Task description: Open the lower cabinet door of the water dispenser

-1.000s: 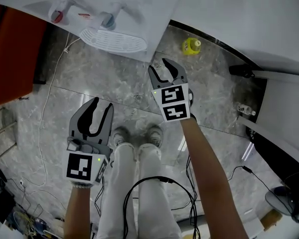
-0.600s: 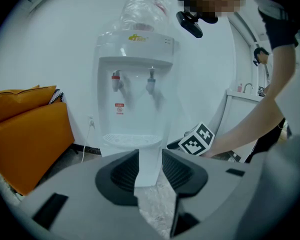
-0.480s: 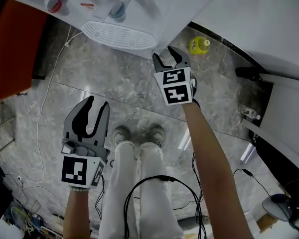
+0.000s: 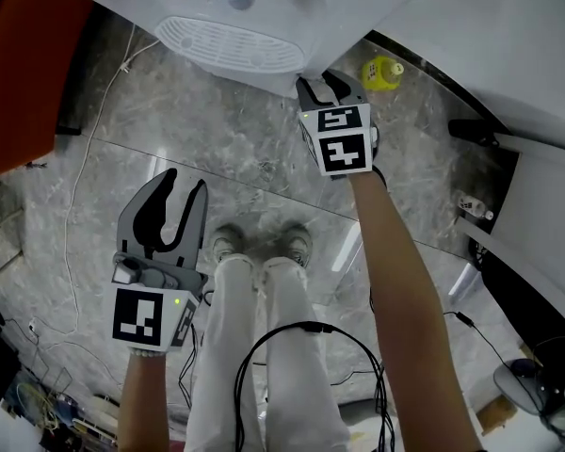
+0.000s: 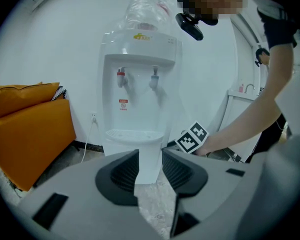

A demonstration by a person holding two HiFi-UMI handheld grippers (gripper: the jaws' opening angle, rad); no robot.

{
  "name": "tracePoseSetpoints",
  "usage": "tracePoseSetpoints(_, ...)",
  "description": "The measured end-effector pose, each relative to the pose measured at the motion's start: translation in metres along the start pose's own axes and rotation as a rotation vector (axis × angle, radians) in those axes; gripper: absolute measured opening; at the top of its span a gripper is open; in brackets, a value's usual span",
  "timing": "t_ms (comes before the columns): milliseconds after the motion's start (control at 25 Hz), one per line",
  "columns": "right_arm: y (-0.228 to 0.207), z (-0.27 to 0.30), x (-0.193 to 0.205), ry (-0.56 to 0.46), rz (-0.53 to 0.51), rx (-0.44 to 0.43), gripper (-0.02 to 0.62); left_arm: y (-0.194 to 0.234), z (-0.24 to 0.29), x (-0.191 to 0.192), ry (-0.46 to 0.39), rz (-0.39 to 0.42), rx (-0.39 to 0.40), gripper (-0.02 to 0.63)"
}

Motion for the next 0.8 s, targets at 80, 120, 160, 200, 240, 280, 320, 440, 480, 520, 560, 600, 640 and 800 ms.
tracePoseSetpoints(80,0.001,0.0,0.002,0.005,0.011,0.014,0.152,0.001,-0.001,0.001,-0.006,-0.007,-0.001,0.143)
tracePoseSetpoints(120,0.002,0.0,0.002,0.009,0.009,0.02,0.149,0.001,-0.002,0.002,-0.008,-0.008,-0.001,0.143)
tracePoseSetpoints(160,0.003,-0.001,0.001,0.013,0.002,0.024,0.145,0.001,-0.003,0.003,-0.009,-0.008,0.0,0.143)
tracePoseSetpoints(200,0.004,-0.002,0.0,0.018,-0.004,0.028,0.14,0.002,-0.003,0.003,-0.01,-0.009,0.001,0.143)
tracePoseSetpoints(240,0.005,-0.002,-0.001,0.023,-0.008,0.03,0.136,0.002,-0.004,0.004,-0.011,-0.01,0.002,0.143)
tracePoseSetpoints(280,0.006,-0.003,-0.001,0.027,-0.009,0.033,0.129,0.003,-0.005,0.005,-0.012,-0.012,0.003,0.143)
tracePoseSetpoints(320,0.007,-0.003,-0.001,0.029,-0.008,0.035,0.123,0.003,-0.005,0.006,-0.013,-0.014,0.004,0.143)
tracePoseSetpoints(440,0.008,-0.007,0.001,0.032,0.003,0.037,0.115,0.001,-0.009,0.009,-0.01,-0.012,0.005,0.143)
tracePoseSetpoints(480,0.01,-0.009,0.002,0.03,0.004,0.032,0.115,0.001,-0.01,0.01,-0.009,-0.011,0.005,0.143)
tracePoseSetpoints(520,0.015,-0.012,0.004,0.025,0.005,0.025,0.115,0.001,-0.012,0.011,-0.008,-0.012,0.004,0.143)
tracePoseSetpoints(560,0.02,-0.015,0.007,0.019,0.003,0.016,0.115,0.001,-0.013,0.012,-0.006,-0.012,0.003,0.143)
tracePoseSetpoints(600,0.027,-0.018,0.01,0.013,0.001,0.009,0.114,0.0,-0.014,0.013,-0.005,-0.012,0.003,0.143)
tracePoseSetpoints(640,0.033,-0.021,0.013,0.01,0.0,0.002,0.112,0.0,-0.015,0.013,-0.004,-0.013,0.003,0.143)
tracePoseSetpoints(800,0.053,-0.029,0.02,0.013,-0.007,-0.017,0.107,-0.001,-0.018,0.014,-0.004,-0.014,0.006,0.143)
Point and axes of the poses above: the fingertips, and each gripper's own axes: z forward along the fingers, y to its left, x out of its underside, the point moved 8 cm from there along -z, backward along the fingers, and after that the axes turned 6 degrees about -z, right-handed, at the moved point
